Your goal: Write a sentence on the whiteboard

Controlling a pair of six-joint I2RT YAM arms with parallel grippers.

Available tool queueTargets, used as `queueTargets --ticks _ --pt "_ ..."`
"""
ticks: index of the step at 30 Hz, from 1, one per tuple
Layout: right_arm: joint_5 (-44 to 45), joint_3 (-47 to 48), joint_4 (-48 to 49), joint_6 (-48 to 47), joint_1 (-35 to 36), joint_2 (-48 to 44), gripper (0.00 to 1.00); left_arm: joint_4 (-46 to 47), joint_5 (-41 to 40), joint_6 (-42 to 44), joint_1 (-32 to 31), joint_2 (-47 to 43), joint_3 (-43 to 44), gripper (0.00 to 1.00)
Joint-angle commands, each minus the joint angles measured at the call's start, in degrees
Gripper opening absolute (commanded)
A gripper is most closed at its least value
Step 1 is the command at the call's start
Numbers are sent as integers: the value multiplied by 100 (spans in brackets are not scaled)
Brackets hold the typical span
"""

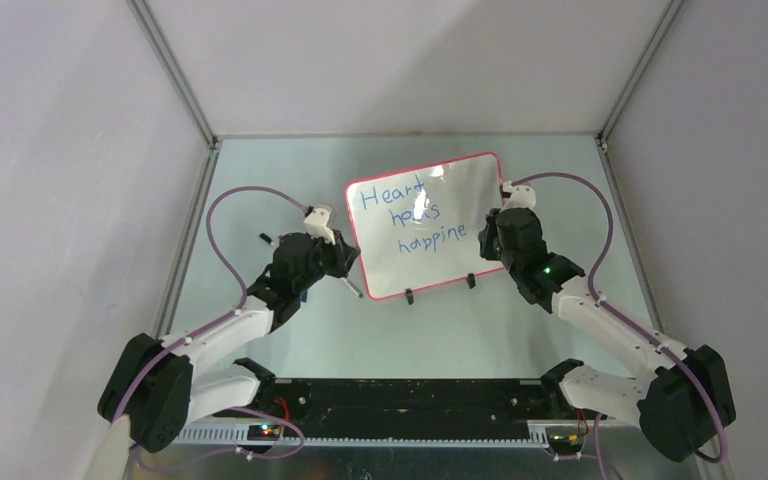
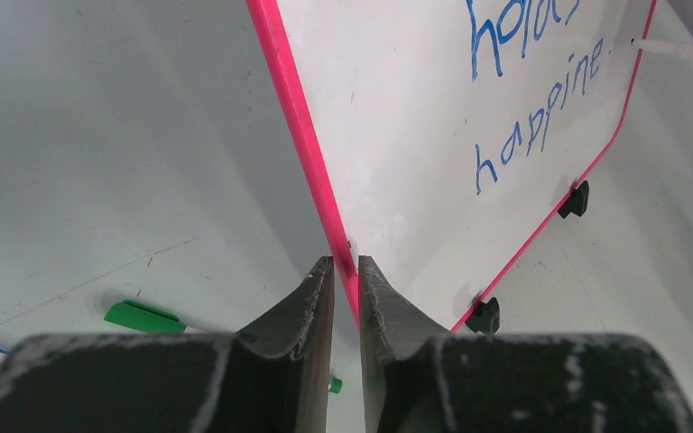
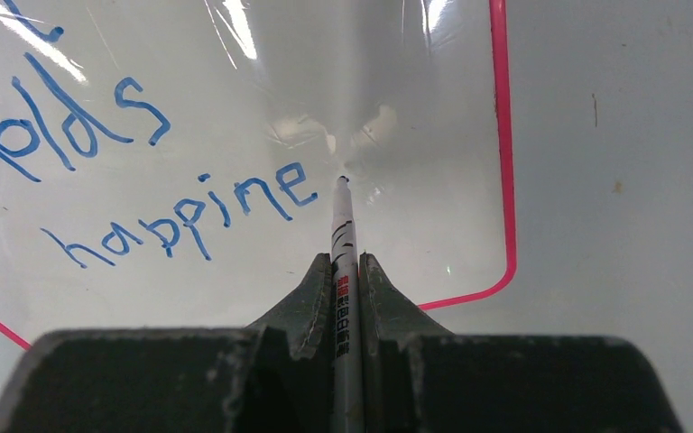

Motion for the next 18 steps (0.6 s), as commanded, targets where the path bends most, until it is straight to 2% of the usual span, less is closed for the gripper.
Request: queueTargets --ticks 1,18 --pt "19 197 153 -19 26 -27 0 107 -54 132 -28 -112 37 21" --pt "-48 244 466 -108 15 267 0 117 -43 123 -29 -114 28 21"
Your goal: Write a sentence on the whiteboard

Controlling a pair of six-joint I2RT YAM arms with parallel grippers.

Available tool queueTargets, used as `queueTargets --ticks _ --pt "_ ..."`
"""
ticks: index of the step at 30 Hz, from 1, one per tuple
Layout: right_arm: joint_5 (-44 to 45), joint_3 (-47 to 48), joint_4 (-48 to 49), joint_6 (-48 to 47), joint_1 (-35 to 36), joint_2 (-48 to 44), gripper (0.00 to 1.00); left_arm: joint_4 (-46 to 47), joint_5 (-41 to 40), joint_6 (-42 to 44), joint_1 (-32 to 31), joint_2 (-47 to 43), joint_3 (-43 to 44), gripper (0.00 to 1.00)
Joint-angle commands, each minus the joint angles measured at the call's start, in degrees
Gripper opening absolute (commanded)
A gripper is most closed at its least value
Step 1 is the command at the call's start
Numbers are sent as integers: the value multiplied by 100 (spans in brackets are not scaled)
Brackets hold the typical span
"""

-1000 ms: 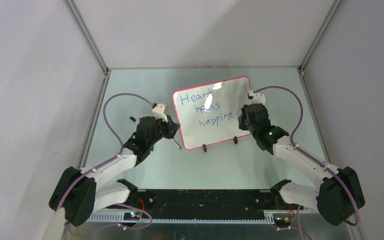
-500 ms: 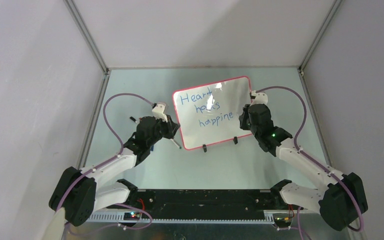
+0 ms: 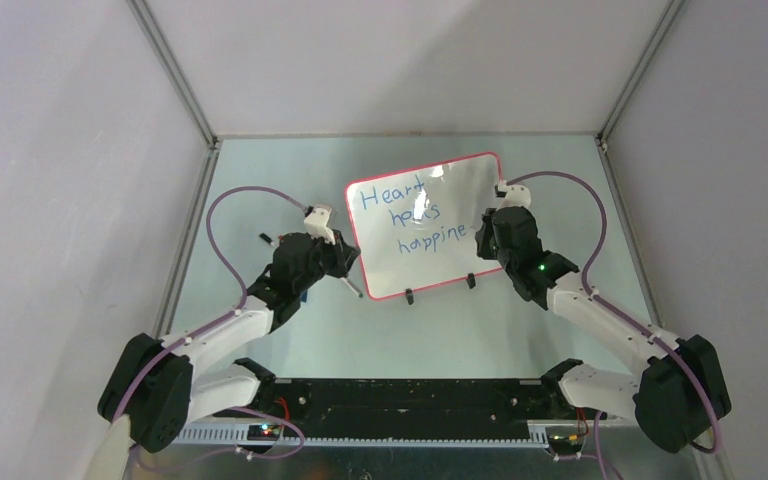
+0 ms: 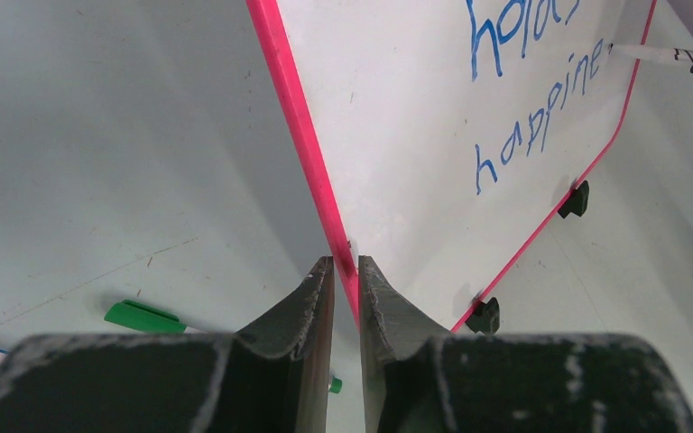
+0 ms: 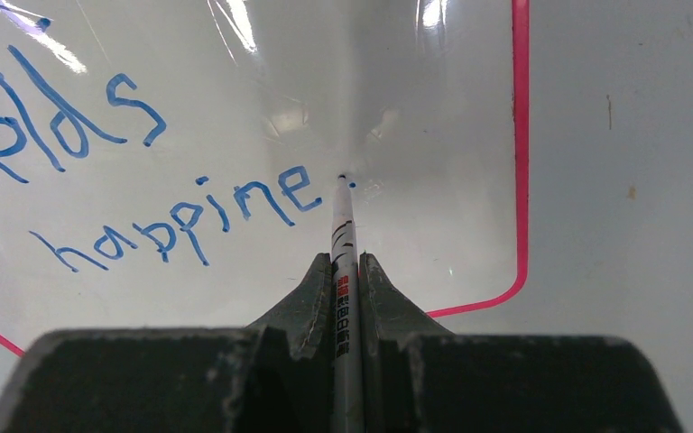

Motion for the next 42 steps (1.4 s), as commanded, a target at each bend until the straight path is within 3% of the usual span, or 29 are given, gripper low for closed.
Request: queueTargets --ticks 1,42 --pt "18 245 281 -63 15 21 0 121 -41 122 -28 -106 28 21" --pt "-272 441 311 -138 -34 291 0 90 -74 139 -25 -121 28 21"
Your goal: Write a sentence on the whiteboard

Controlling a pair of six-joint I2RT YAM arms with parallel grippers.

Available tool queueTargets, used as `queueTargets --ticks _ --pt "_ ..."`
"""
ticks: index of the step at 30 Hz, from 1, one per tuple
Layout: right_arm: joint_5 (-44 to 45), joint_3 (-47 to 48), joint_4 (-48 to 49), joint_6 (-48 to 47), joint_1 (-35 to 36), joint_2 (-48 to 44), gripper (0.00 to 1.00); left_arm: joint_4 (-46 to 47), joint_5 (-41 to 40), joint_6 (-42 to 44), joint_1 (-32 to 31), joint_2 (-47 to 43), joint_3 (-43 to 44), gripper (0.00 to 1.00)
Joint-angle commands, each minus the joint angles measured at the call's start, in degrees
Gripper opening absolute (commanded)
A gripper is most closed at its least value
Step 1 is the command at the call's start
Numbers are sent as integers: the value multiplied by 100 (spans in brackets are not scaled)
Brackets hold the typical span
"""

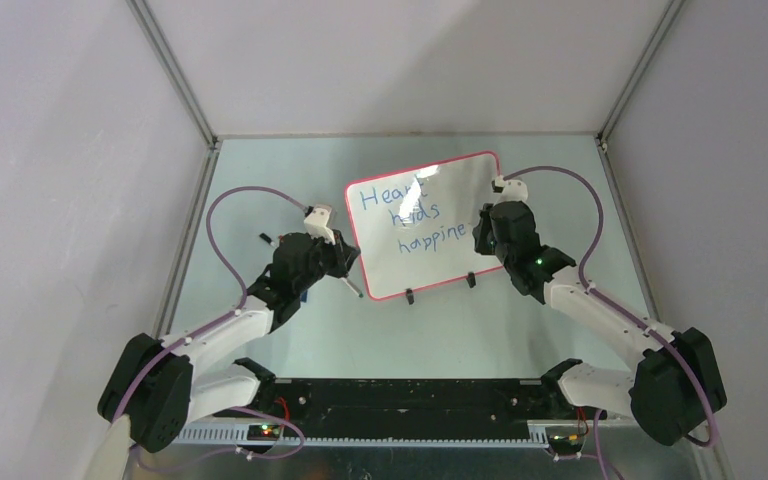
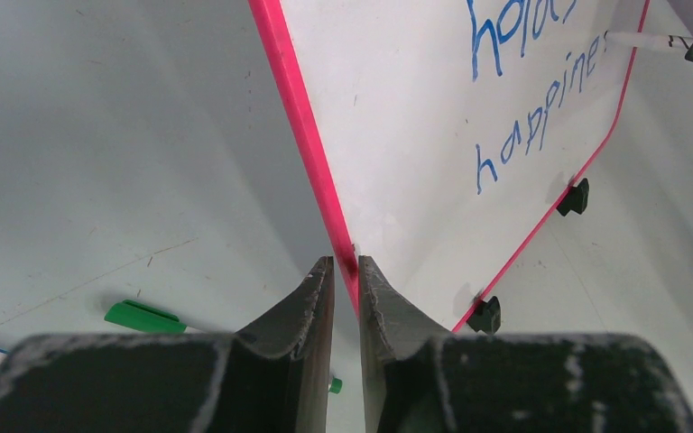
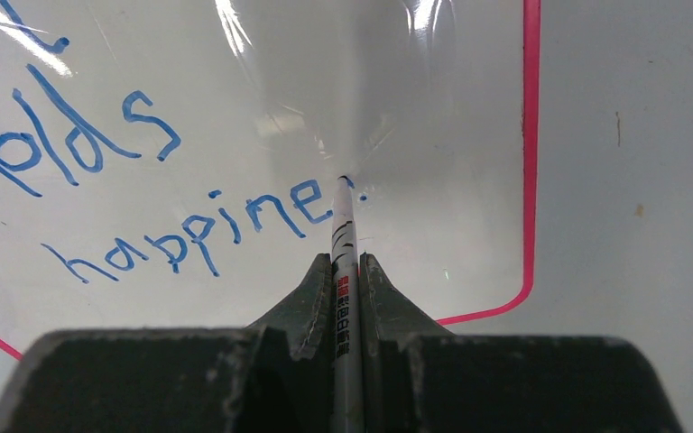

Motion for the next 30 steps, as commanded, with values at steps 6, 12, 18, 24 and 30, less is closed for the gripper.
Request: queueTargets --ticks 6,12,18,24,30 --pt "-268 248 196 -81 -21 92 0 86 -73 139 -32 -121 36 21" --pt "-334 249 97 -60 0 103 0 82 -79 143 -28 -133 35 21" --pt "-270 249 -61 -35 24 123 0 86 -82 140 -28 -133 28 21" --pt "-201 192 -184 -14 44 61 0 82 -69 141 -28 -138 28 21" --pt "-115 188 -271 -12 43 42 0 86 -76 141 -28 -142 28 21"
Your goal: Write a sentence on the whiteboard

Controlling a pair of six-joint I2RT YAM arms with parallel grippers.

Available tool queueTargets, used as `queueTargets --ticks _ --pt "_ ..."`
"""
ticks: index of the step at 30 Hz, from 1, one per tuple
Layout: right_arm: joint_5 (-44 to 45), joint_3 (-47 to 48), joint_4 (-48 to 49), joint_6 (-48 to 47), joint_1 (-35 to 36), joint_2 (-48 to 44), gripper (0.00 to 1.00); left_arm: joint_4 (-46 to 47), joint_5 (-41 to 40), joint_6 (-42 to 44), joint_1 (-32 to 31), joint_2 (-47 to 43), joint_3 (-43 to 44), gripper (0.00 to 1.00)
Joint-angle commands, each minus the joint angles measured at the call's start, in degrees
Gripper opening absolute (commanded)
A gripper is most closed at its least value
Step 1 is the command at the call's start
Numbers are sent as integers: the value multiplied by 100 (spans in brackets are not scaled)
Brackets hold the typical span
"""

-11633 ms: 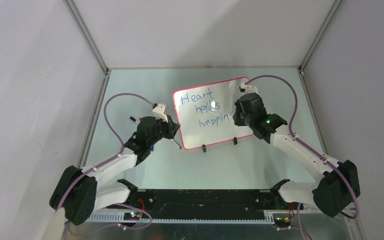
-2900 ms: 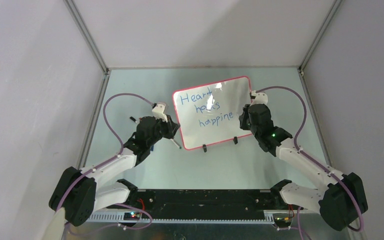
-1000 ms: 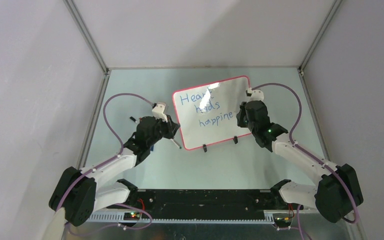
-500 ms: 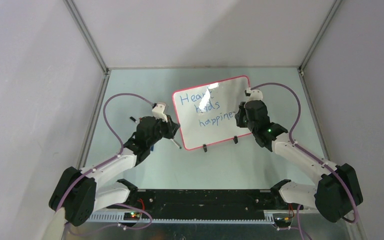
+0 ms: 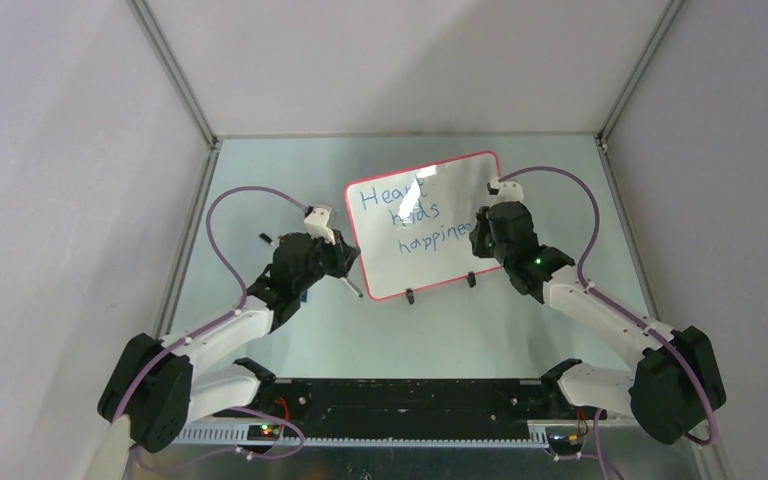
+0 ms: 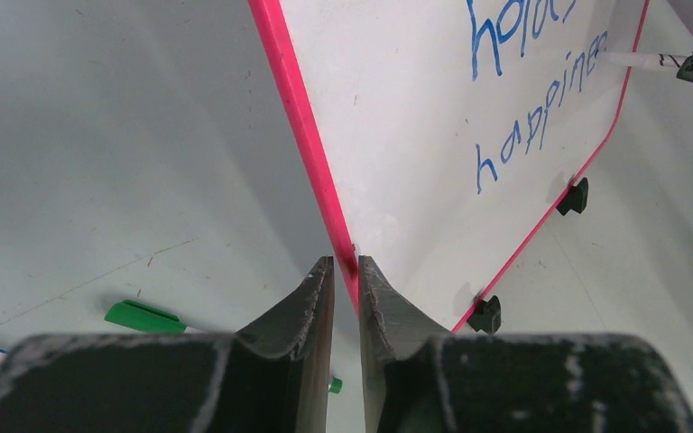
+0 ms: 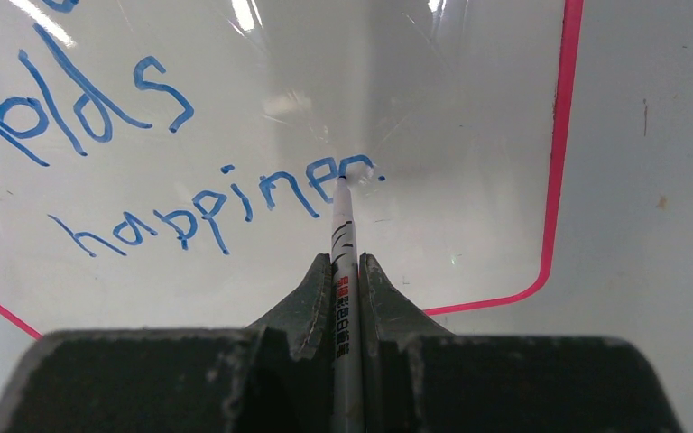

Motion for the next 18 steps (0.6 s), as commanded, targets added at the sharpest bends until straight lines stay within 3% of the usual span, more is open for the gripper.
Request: queueTargets --ticks 1,18 --pt "140 139 -102 34 27 7 0 88 -69 140 -28 -145 28 21" --pt "414 139 -24 44 -70 44 0 90 -62 134 -28 -139 19 21"
